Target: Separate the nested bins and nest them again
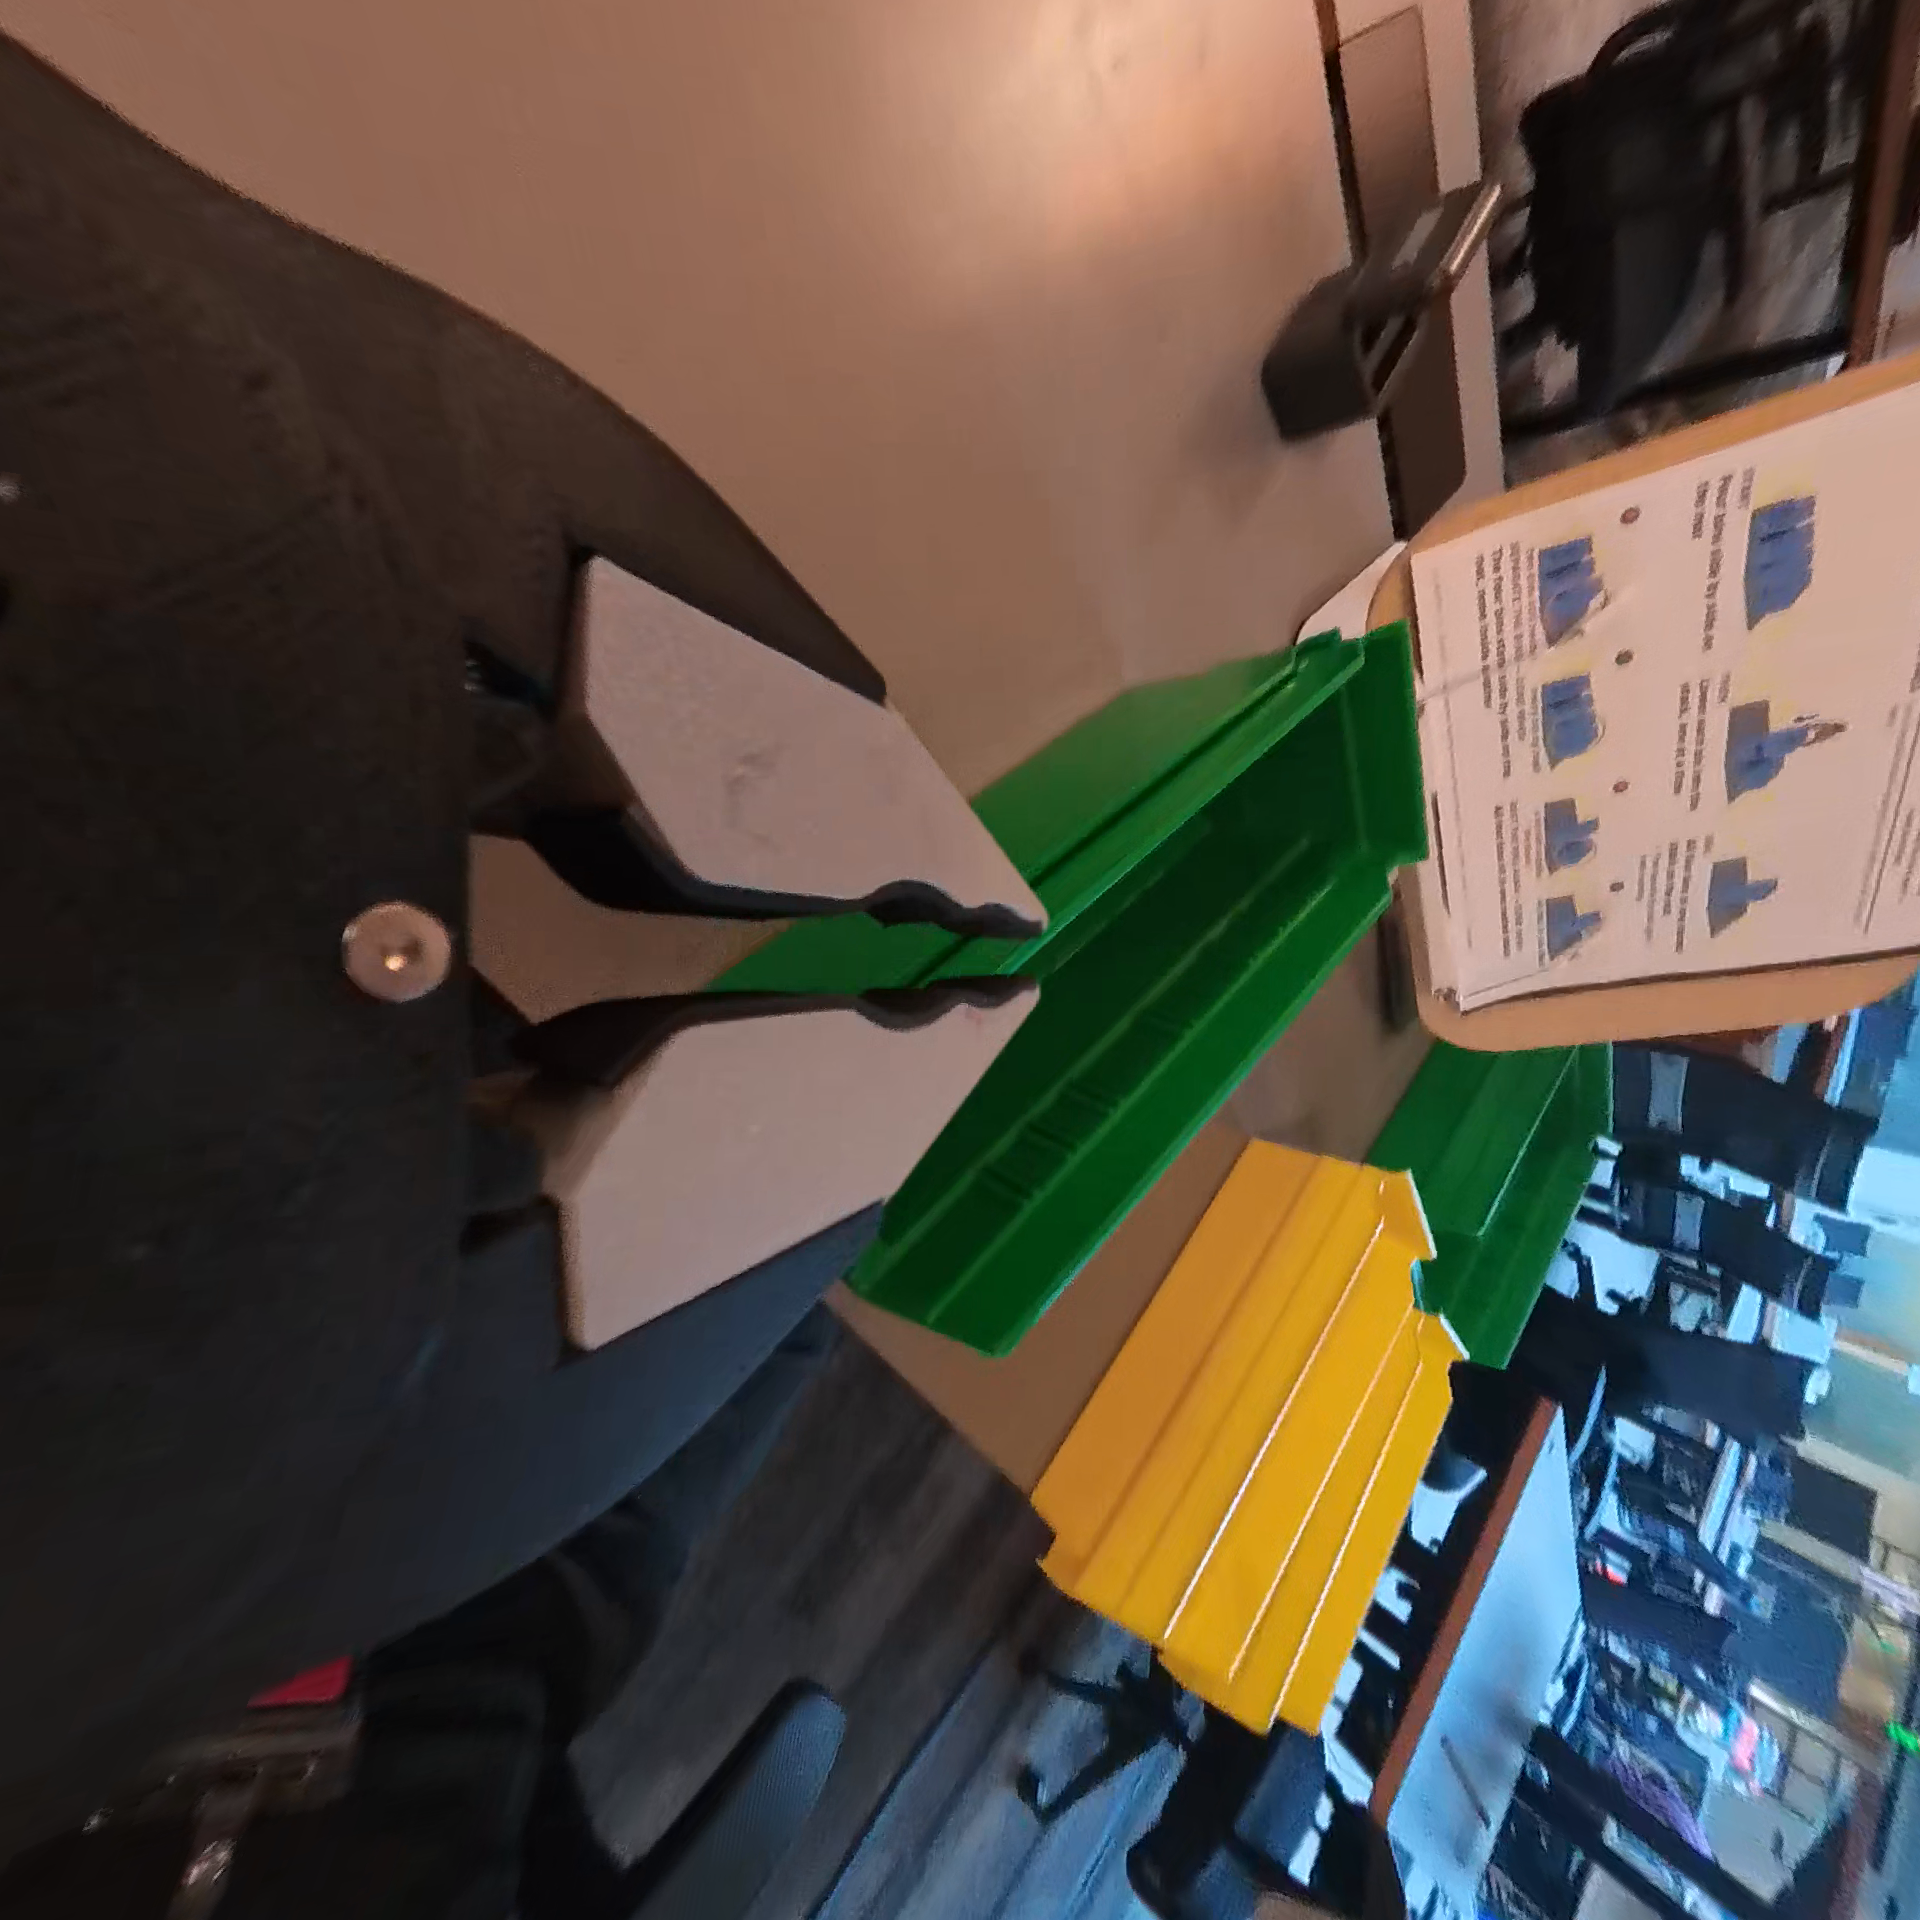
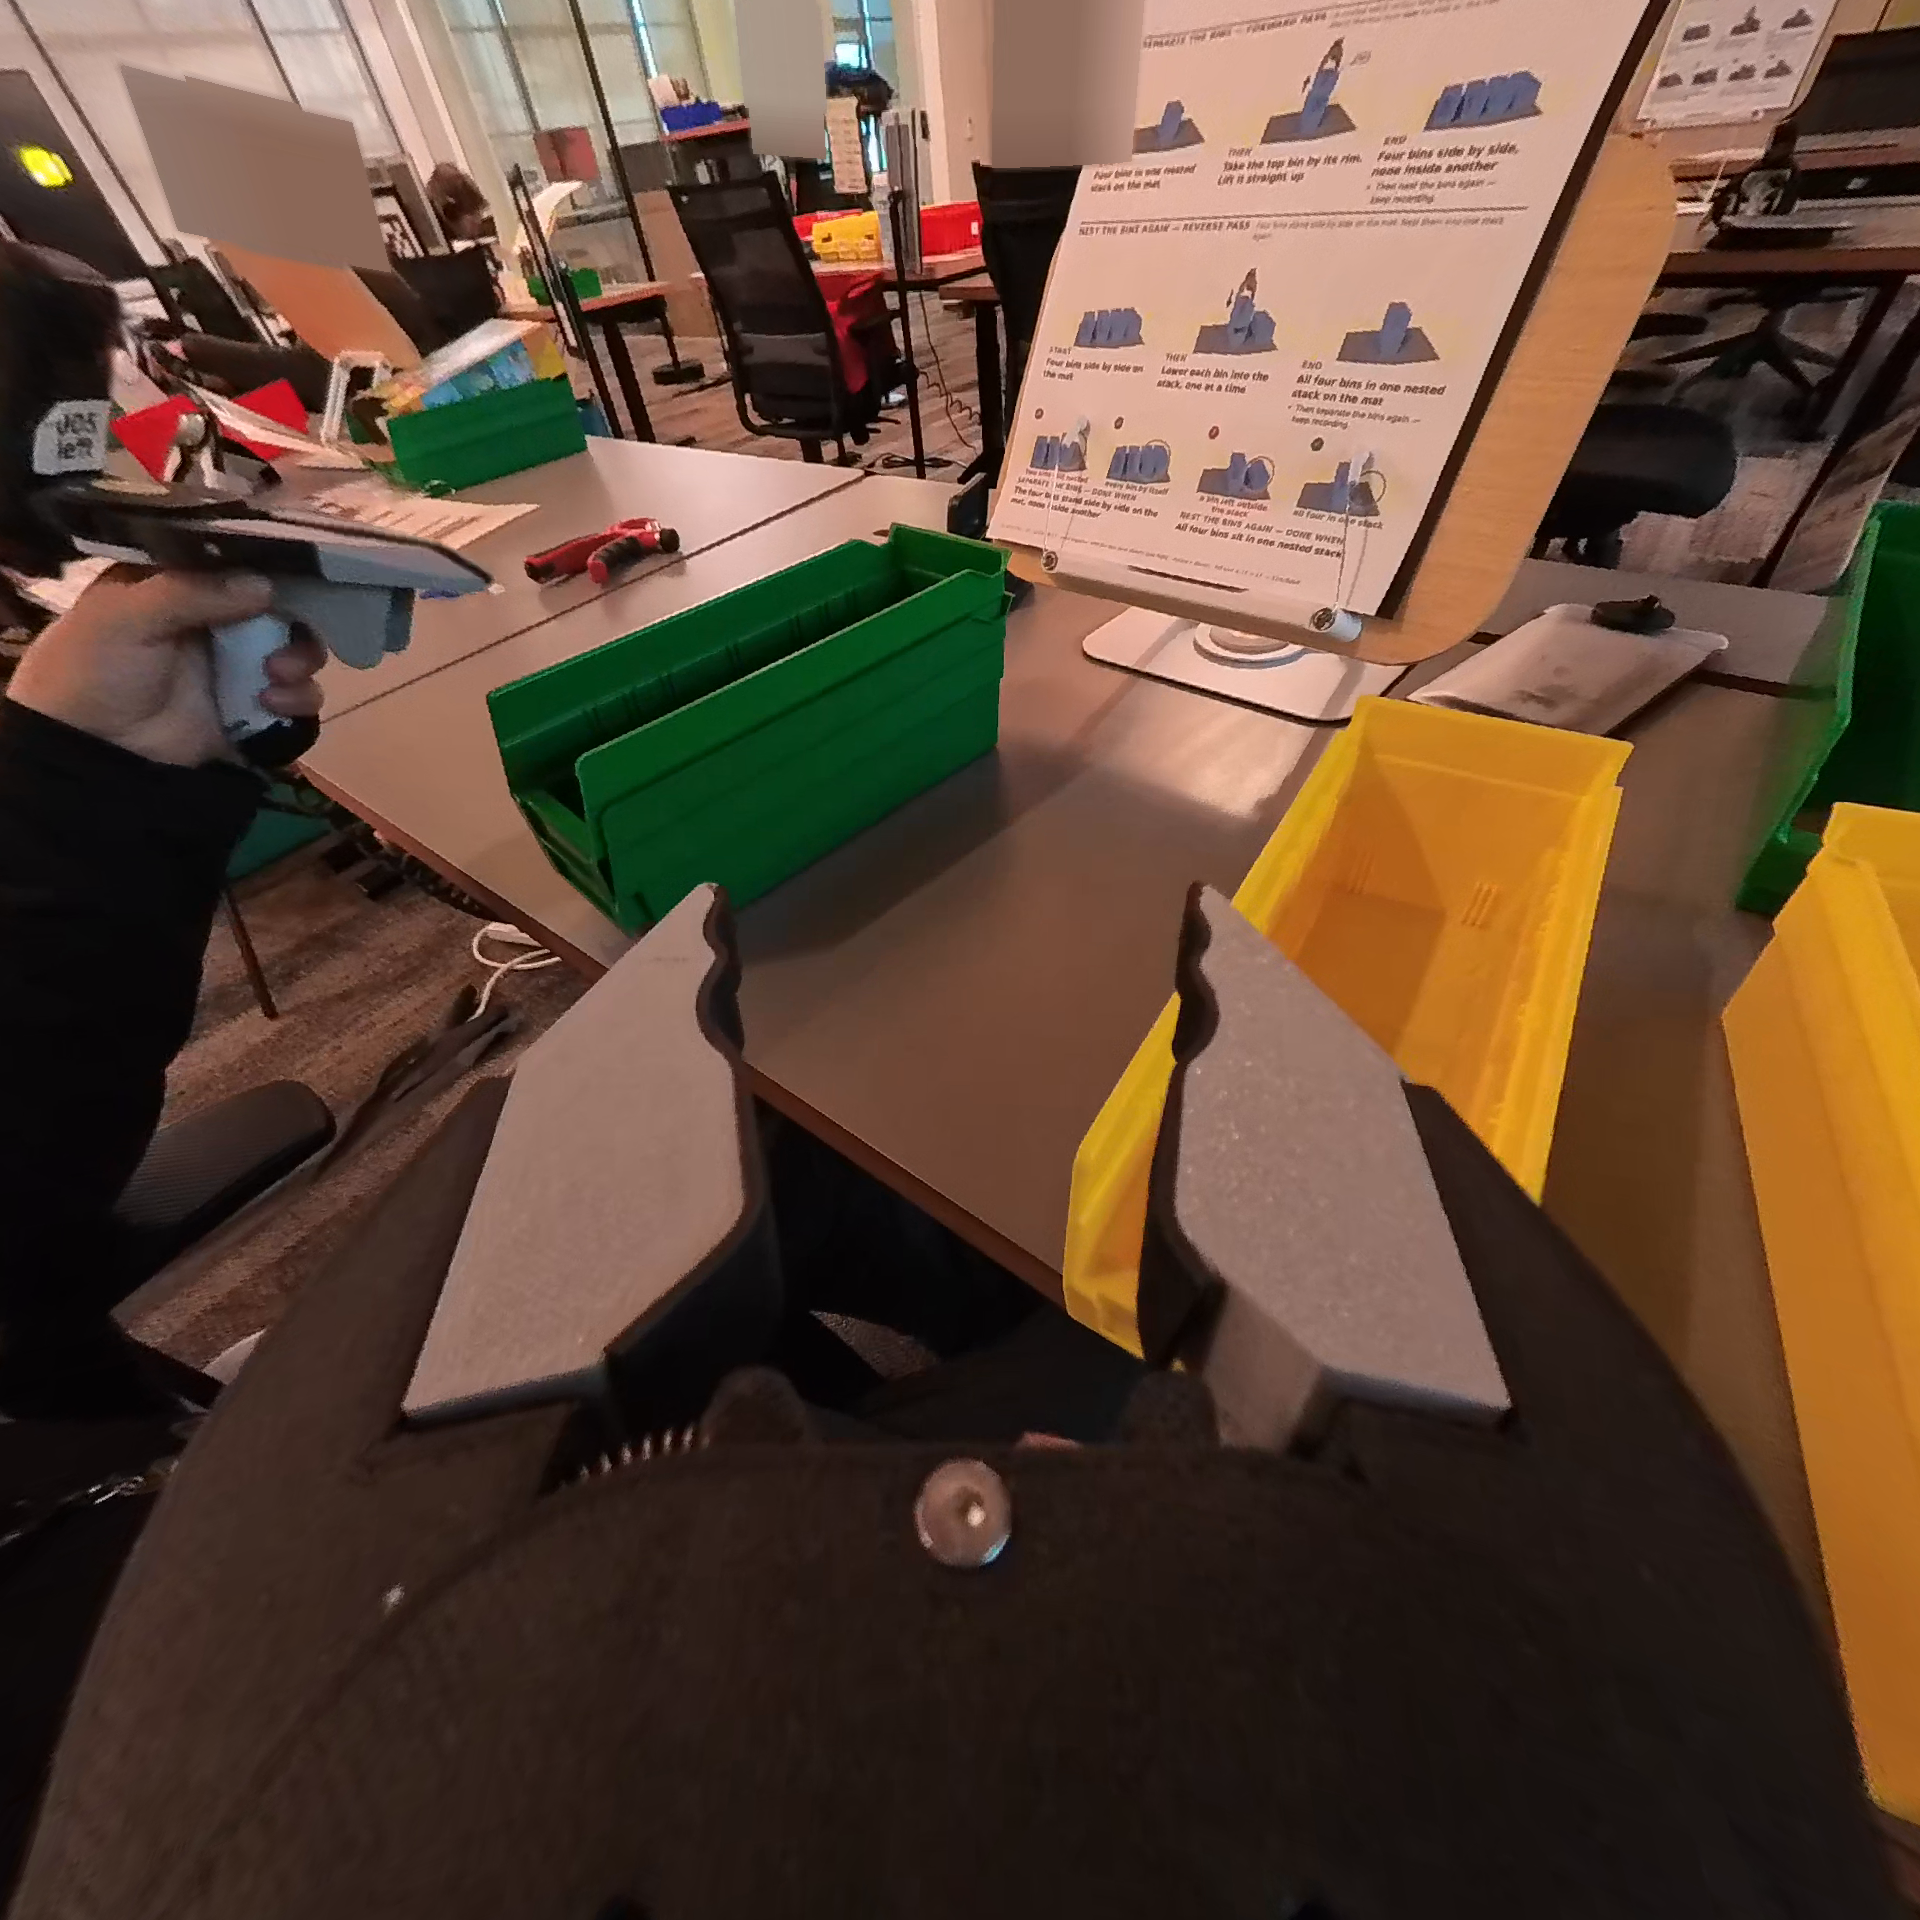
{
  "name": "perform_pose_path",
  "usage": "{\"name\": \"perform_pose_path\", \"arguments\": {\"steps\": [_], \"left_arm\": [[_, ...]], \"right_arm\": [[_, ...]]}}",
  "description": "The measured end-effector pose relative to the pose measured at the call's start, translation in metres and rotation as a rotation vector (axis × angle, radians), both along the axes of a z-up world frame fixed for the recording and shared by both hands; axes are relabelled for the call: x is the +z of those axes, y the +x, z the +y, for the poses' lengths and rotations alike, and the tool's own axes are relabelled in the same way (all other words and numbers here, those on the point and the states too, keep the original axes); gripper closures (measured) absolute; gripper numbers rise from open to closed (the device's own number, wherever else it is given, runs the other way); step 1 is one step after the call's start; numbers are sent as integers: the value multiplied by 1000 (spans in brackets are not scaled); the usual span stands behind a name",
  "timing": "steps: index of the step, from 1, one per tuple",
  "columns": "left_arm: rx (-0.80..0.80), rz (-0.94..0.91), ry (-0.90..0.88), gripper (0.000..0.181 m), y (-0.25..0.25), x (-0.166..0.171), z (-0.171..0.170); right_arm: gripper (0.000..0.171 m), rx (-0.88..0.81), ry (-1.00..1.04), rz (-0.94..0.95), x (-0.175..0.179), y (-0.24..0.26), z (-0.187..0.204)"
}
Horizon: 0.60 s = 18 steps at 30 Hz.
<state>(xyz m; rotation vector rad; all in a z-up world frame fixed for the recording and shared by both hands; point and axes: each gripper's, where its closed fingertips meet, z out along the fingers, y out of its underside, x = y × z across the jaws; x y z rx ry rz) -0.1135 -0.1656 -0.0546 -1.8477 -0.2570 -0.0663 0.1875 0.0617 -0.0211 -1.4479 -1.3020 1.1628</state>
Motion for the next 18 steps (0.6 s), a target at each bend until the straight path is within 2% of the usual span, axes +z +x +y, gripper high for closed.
{"name": "perform_pose_path", "arguments": {"steps": [9, 13, 15, 18], "left_arm": [[9, -90, 17, 141, 1, 0, 8], [-61, -127, 25, 145, 14, 1, 14], [-123, -104, -50, 148, 27, -13, 18], [-248, -92, -166, 143, 55, -36, 28]], "right_arm": [[89, 1, 6, -18, -5, -3, -1], [88, 3, 1, -20, -6, -4, -1], [89, 1, 5, -22, -6, -4, -1], [88, 3, 4, -21, -6, -4, -2]]}}
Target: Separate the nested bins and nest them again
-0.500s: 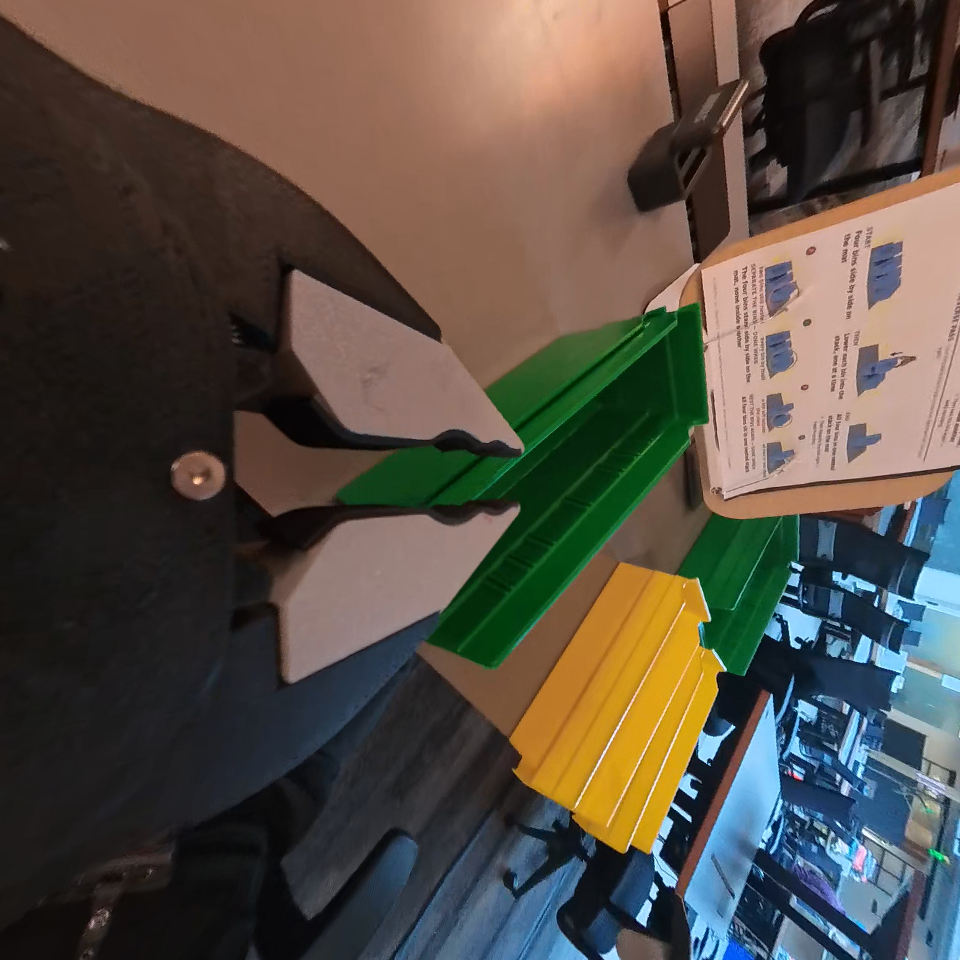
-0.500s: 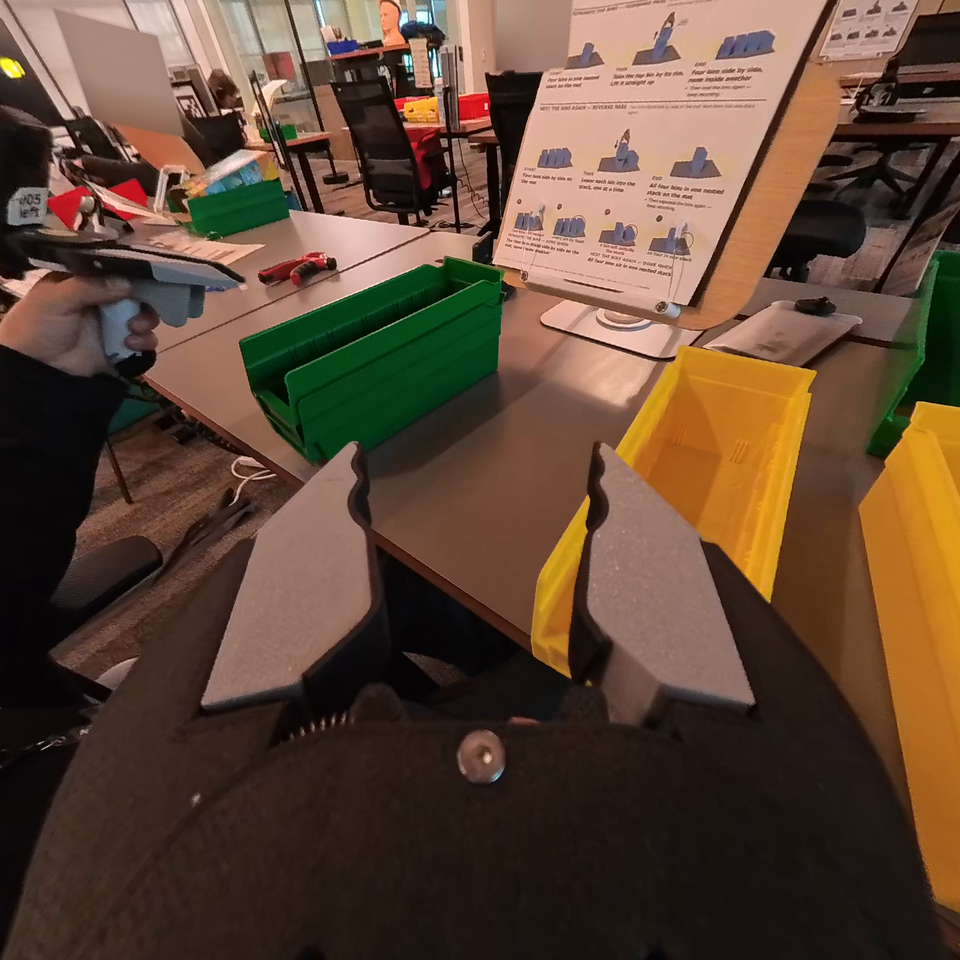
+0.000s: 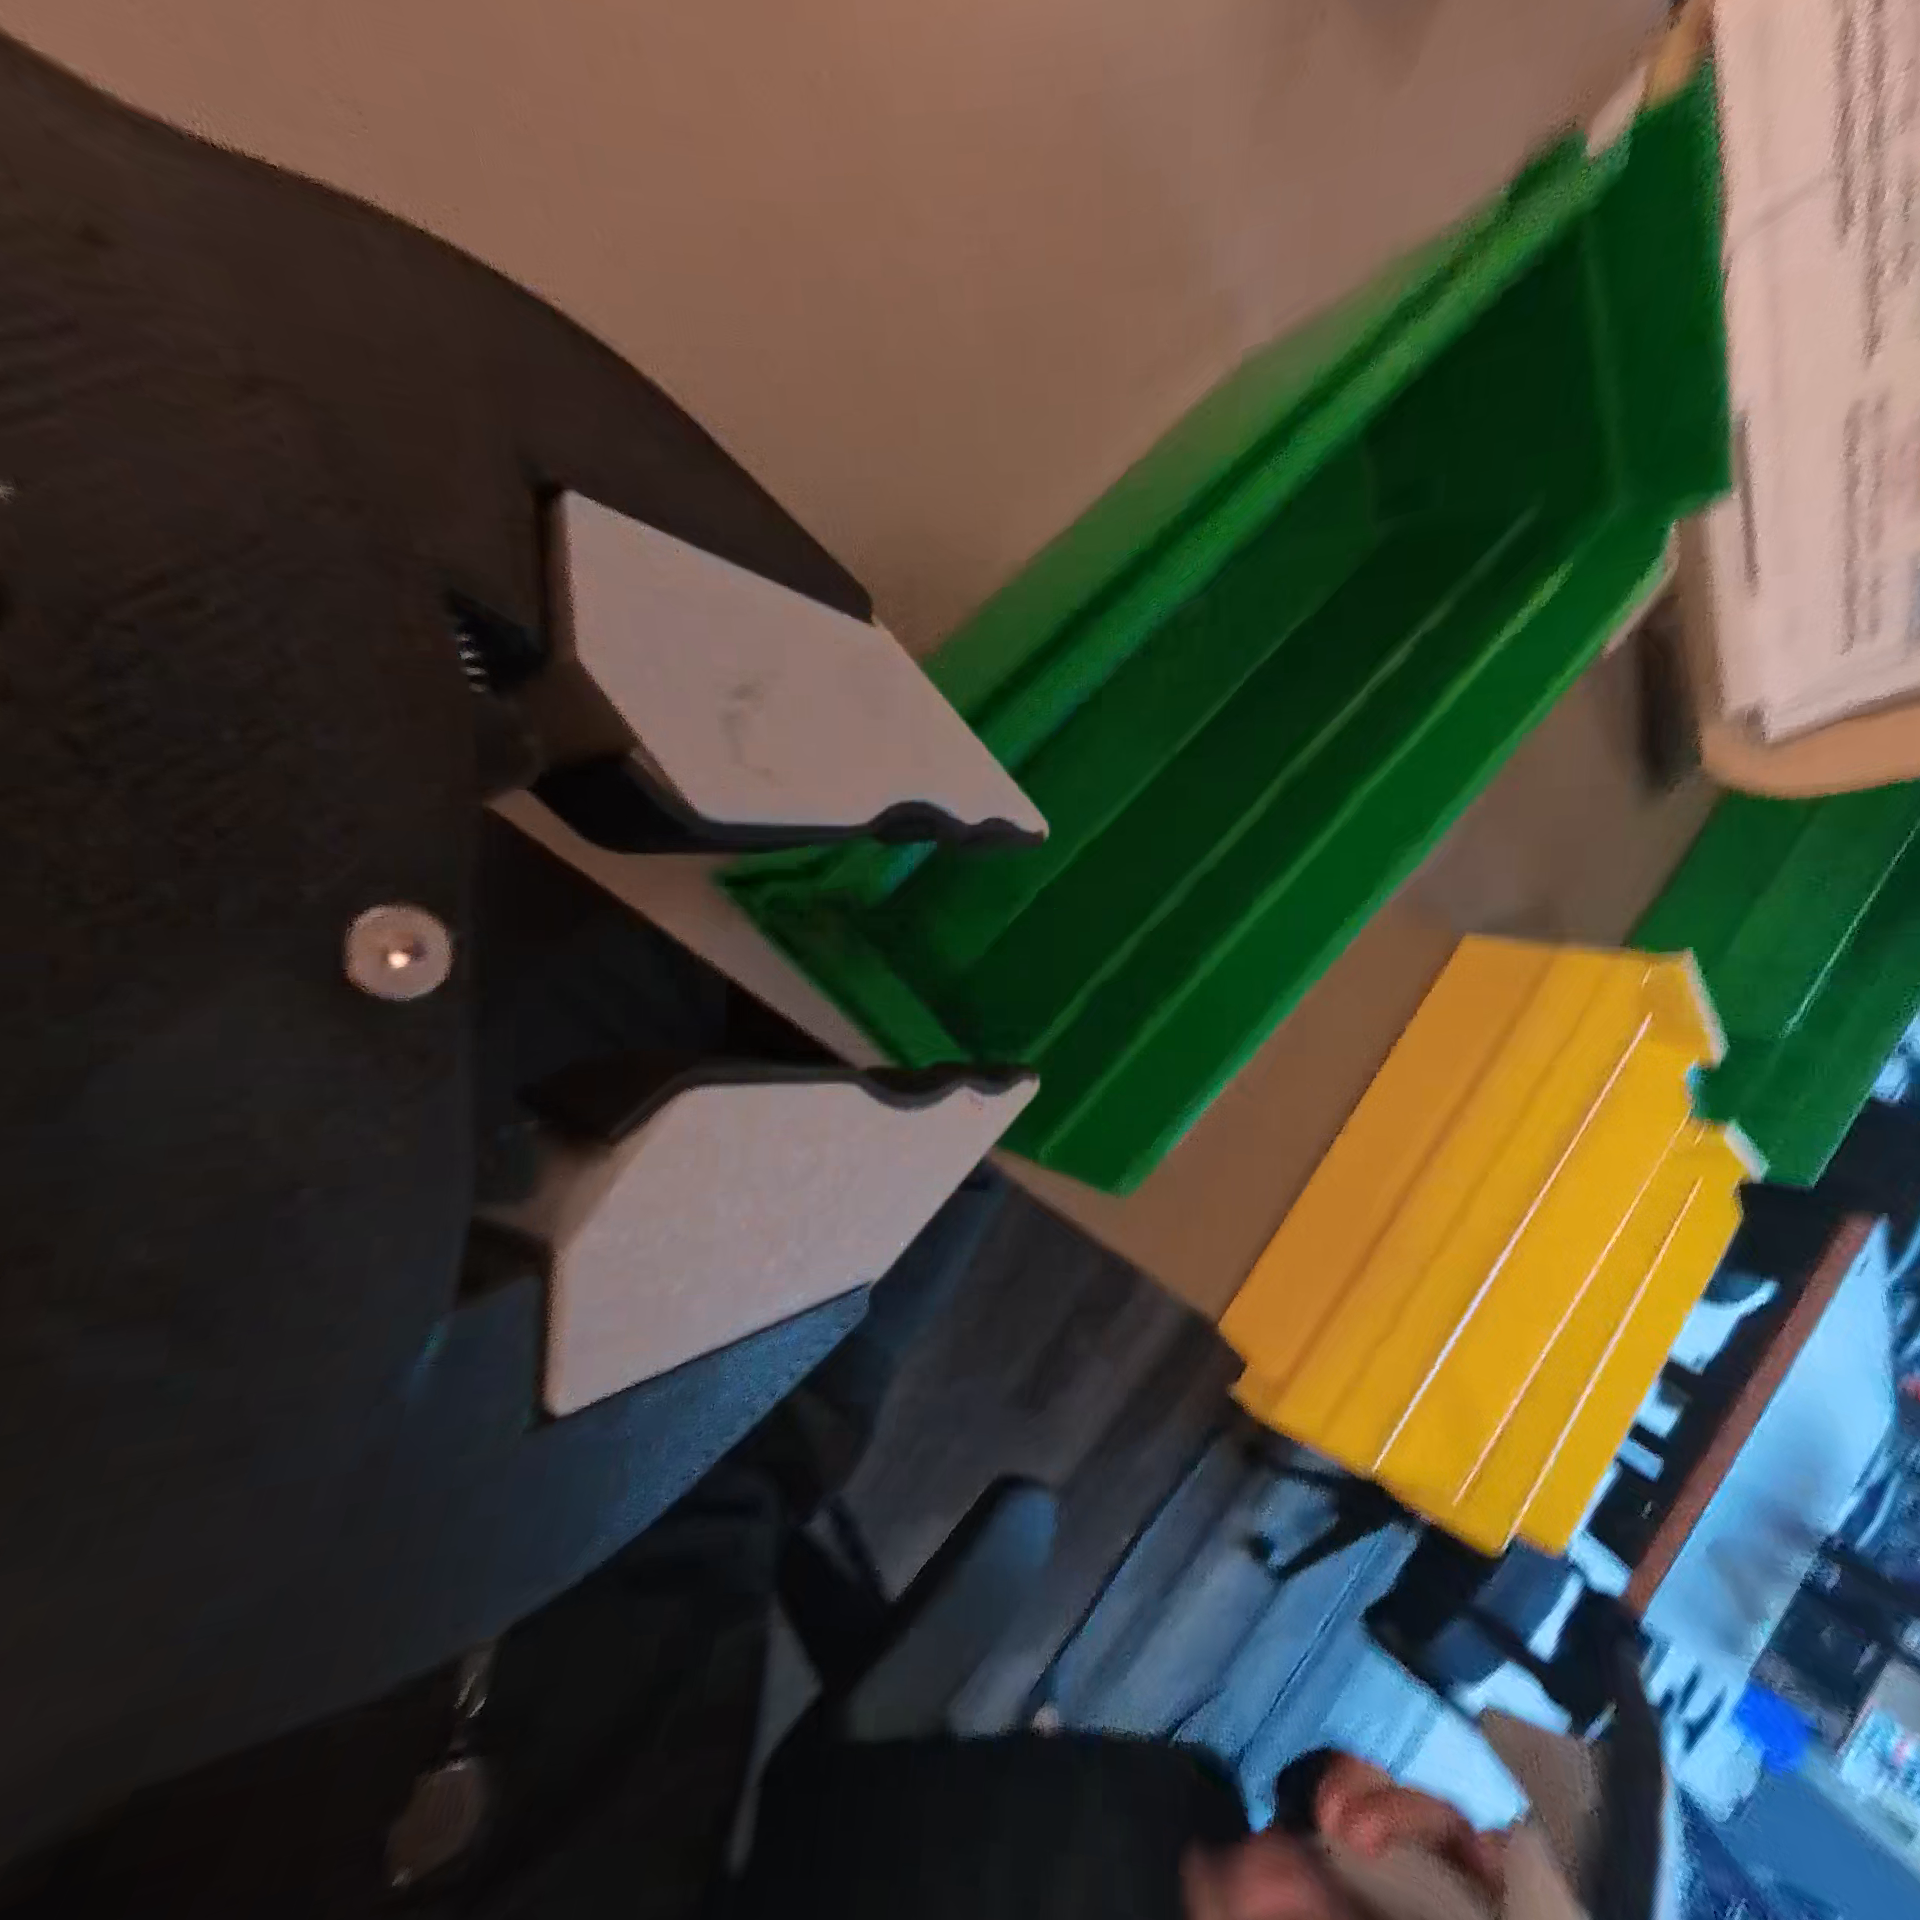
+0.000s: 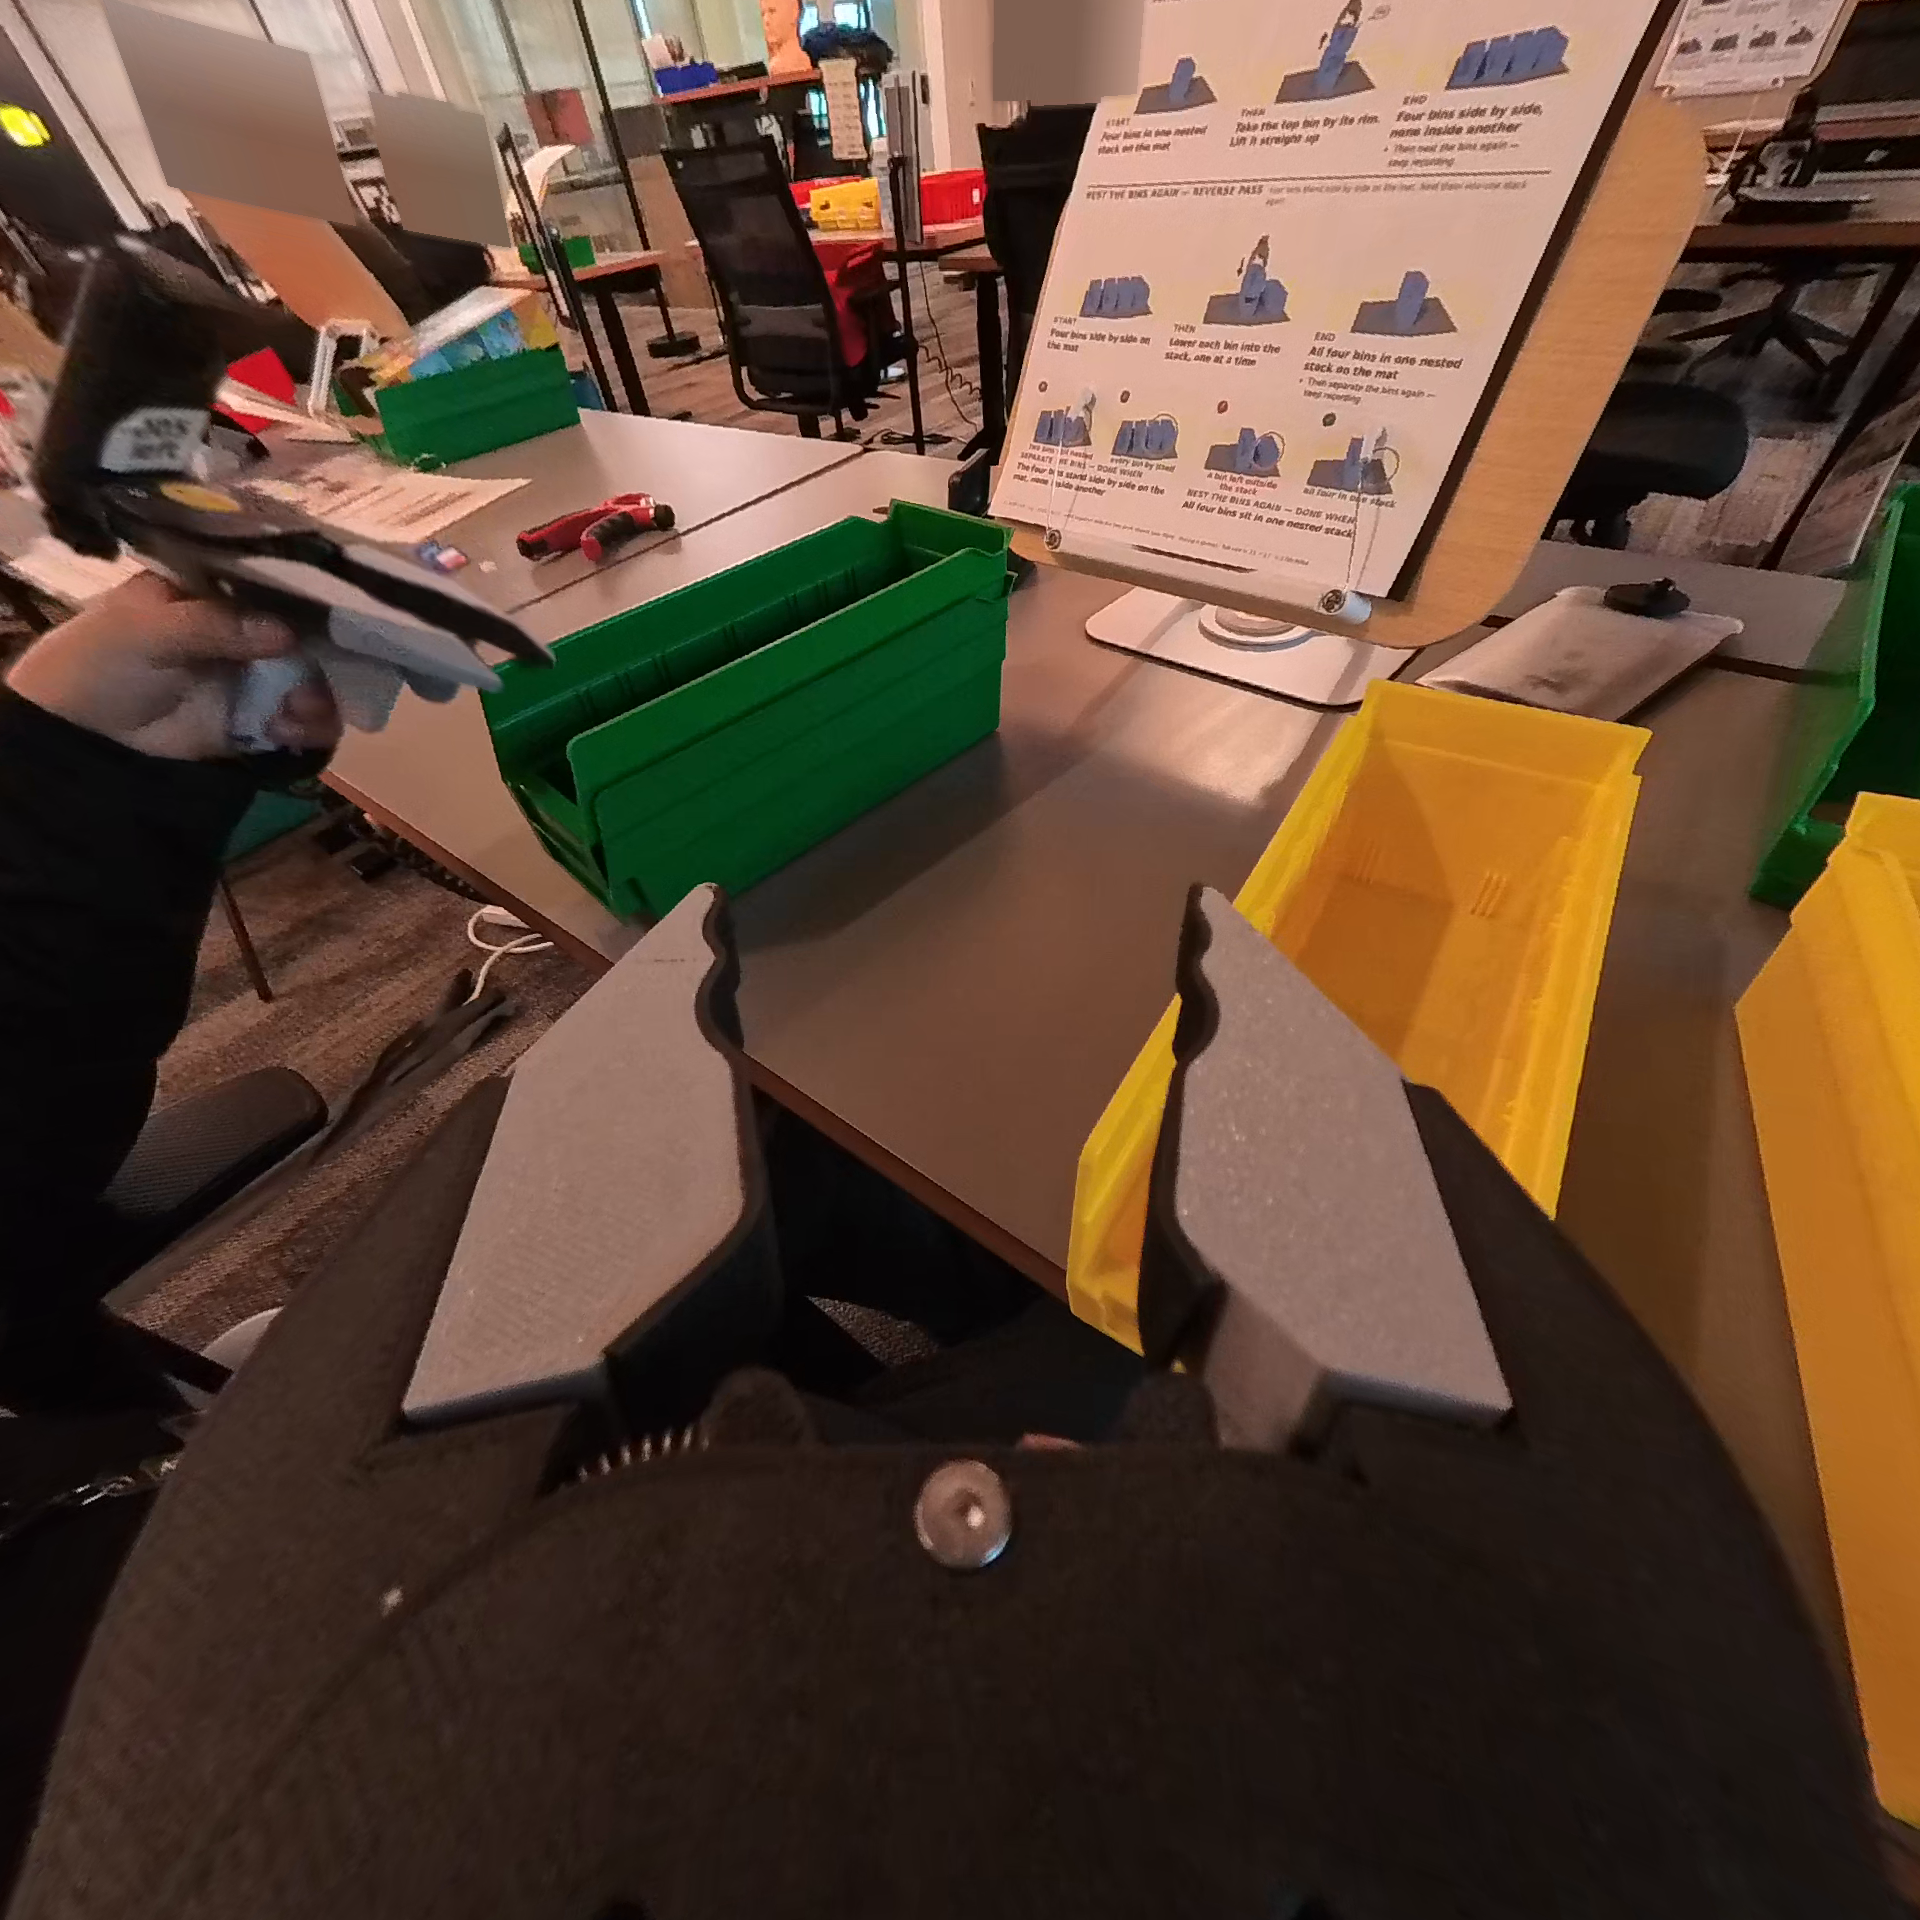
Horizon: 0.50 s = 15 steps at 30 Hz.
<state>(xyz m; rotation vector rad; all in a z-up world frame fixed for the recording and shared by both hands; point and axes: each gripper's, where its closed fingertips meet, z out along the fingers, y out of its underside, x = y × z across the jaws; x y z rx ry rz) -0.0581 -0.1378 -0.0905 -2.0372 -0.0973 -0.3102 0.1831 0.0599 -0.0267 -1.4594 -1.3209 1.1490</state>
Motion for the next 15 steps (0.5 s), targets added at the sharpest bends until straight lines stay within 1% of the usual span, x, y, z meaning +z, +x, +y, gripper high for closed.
{"name": "perform_pose_path", "arguments": {"steps": [3, 5, 6, 9, 10, 11, 12, 15], "left_arm": [[-165, -33, 19, 142, 40, 3, 13], [-197, 4, 18, 142, 52, 3, 19], [-176, 43, 8, 144, 49, 2, 21], [-36, 147, -38, 144, 23, -3, 20], [-4, 158, -46, 144, 16, -2, 17], [23, 162, -43, 139, 10, 0, 14], [53, 164, -39, 137, 4, 3, 10], [175, 204, -17, 134, -21, 14, -3]], "right_arm": [[88, 0, 1, -3, -1, 0, 0], [88, 0, 4, -4, -1, 0, -1], [88, -1, 6, -3, 0, 0, -1], [89, -4, 3, 4, 1, 3, 1], [89, -6, 1, 7, 2, 3, 2], [89, -7, -1, 11, 3, 4, 2], [89, -7, -3, 13, 3, 5, 3], [89, -7, -1, 14, 3, 5, 3]]}}
